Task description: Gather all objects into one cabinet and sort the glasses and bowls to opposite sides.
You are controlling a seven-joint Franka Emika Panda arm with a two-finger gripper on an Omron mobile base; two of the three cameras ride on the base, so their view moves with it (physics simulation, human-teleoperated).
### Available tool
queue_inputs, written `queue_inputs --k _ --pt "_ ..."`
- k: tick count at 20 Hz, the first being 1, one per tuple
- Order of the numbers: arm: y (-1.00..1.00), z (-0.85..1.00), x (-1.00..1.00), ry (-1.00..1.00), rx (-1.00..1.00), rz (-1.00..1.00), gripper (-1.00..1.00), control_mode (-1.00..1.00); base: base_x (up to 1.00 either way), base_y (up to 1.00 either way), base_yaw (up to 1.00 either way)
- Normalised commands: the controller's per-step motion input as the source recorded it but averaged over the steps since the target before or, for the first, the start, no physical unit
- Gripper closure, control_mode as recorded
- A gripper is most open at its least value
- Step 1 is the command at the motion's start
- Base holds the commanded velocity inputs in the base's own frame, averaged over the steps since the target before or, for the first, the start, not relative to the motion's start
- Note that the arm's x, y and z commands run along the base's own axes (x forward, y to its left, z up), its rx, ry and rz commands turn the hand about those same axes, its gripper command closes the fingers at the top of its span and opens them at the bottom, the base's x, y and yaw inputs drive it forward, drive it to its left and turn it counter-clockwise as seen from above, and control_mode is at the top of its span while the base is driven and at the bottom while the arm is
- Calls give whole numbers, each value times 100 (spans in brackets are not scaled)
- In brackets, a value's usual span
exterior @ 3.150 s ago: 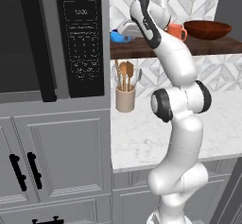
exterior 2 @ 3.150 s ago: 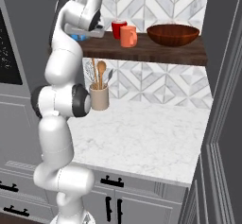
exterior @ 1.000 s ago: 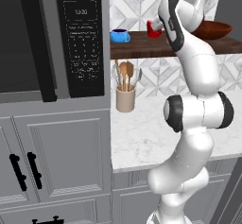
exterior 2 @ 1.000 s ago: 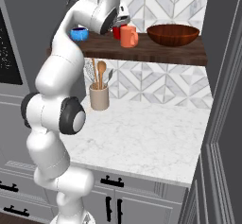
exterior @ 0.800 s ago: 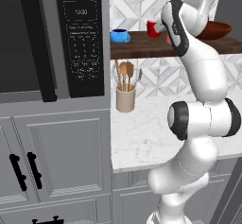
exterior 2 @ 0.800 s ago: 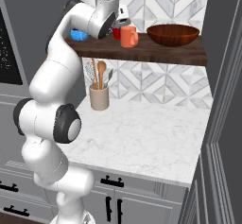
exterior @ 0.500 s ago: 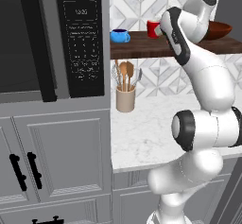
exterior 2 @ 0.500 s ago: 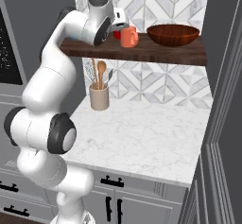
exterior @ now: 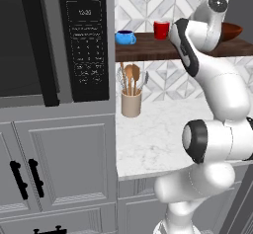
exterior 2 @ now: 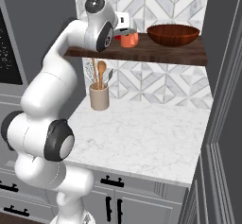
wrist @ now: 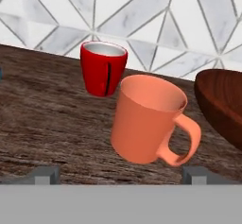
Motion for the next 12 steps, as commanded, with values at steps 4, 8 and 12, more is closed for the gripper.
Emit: queue_inputs --k 4,8,12 --pt "-46 0 12 0 1 -13 -100 -100 0 0 0" --pt "-23 0 7 0 7 -9 -100 -100 0 0 0" --pt "-26 0 2 0 10 -9 -100 -100 0 0 0"
